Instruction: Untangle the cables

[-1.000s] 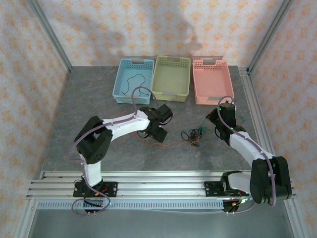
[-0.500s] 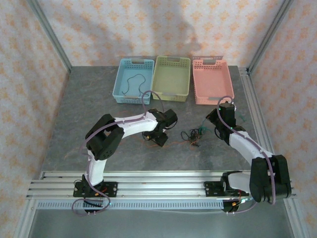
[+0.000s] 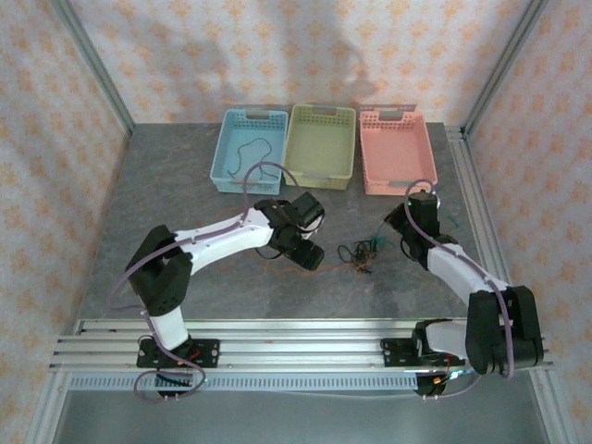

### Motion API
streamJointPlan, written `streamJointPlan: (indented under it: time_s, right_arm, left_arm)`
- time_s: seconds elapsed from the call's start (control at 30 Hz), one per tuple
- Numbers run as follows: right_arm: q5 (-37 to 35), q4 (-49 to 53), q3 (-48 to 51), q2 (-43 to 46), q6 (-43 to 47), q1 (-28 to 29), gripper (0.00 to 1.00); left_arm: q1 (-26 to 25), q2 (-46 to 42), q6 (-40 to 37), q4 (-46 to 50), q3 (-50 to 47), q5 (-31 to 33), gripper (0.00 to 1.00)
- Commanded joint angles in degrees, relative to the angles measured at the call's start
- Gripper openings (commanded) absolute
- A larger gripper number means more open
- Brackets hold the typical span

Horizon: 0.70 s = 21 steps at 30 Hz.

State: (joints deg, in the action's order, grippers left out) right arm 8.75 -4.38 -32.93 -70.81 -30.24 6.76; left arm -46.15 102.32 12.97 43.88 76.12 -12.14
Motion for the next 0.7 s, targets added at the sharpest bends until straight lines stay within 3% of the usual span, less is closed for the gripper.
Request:
streamJointPlan:
  time_s: [0.0, 0.13, 0.47, 0.67]
  right_arm:
    - [-1.4, -1.0, -0.2, -0.3, -0.5, 0.2, 0.0]
    - [-1.5, -0.9, -0.2, -0.4, -0.5, 0.2, 0.0]
    - [-1.4, -0.7, -0.5, -0.9, -0.5, 0.2, 0.0]
    - [-1.4, -0.7, -0.6, -1.1, -0.5, 0.2, 0.0]
  left_arm:
    - [-0.6, 4.7, 0.3, 3.8, 0.3, 6.4, 0.84]
    - [-1.3, 6.2, 0.0, 4.0, 0.4, 5.4, 0.83]
    - [-1.9, 6.6, -0.2, 4.4, 0.5, 5.8, 0.63]
    - [-1.9, 3.1, -0.4, 2.8, -0.8, 3.0, 0.77]
